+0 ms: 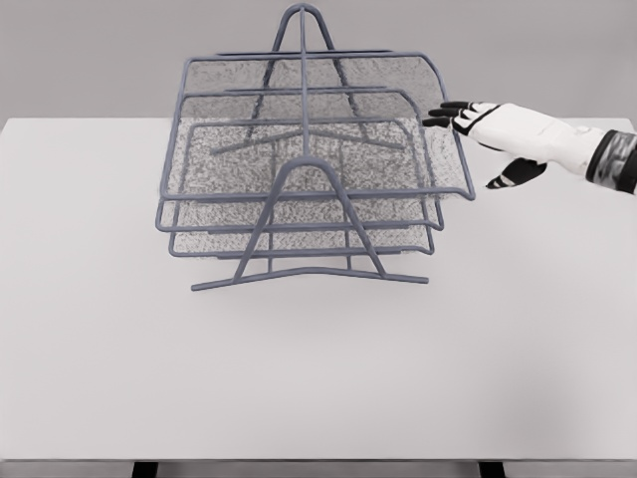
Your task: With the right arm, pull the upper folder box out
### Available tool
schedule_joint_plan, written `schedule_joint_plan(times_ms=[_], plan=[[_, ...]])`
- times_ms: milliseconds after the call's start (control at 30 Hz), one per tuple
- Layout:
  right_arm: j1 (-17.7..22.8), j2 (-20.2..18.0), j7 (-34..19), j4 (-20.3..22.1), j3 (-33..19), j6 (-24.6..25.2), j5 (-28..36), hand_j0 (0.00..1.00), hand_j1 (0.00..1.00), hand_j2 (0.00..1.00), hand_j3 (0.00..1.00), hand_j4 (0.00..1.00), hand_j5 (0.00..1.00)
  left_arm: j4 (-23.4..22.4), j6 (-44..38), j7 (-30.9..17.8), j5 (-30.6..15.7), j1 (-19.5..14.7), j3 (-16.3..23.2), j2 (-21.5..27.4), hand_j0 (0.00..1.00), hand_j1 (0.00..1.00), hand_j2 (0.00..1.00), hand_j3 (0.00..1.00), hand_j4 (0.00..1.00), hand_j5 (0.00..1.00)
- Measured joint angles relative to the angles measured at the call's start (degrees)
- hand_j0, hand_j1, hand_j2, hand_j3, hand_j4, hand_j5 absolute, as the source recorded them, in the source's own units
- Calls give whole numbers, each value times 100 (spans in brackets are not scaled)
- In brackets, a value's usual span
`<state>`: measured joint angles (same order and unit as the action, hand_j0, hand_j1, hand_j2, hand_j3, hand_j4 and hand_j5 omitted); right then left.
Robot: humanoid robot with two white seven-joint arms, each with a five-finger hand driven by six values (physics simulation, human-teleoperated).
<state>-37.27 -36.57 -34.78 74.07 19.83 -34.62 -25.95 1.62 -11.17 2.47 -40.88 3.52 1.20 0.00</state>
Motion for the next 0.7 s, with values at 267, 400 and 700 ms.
schedule_joint_plan(times_ms=[267, 400, 700], plan=[[35, -561, -2, -17, -22, 1, 87, 100, 100, 100, 100, 100, 100, -1, 1, 0, 0, 0, 1, 0, 100, 100, 100, 100, 100, 100], [44, -853, -10, -34, -57, -19, 33, 100, 100, 100, 100, 100, 100, -1, 1, 0, 0, 0, 1, 0, 100, 100, 100, 100, 100, 100], [141, -1487, -21, -227, -267, -46, 119, 100, 100, 100, 100, 100, 100, -1, 1, 0, 0, 0, 1, 0, 100, 100, 100, 100, 100, 100]])
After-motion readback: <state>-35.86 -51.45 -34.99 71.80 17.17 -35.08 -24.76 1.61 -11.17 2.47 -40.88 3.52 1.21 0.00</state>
